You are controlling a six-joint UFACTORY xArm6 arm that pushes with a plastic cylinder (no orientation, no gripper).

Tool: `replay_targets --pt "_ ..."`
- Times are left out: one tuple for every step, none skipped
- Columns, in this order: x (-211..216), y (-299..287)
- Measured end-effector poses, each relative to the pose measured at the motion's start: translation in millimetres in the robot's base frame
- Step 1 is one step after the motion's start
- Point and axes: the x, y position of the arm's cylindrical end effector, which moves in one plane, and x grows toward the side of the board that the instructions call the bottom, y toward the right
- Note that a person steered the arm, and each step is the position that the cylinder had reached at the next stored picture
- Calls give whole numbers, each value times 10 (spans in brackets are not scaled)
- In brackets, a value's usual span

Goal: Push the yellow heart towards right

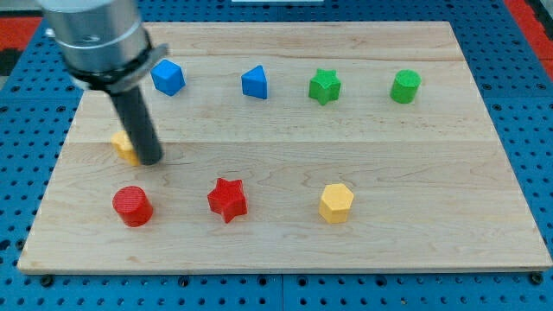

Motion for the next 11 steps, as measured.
replay_targets --pt "207 -818" --pt "-48 -1130" --pt "-149 -500" --pt "-266 -187" --pt "-256 393" --pt "-273 1244" --pt "-316 1421" --pt "-434 1324" --pt "-486 2062" --pt "-280 2673" --pt "-337 2632"
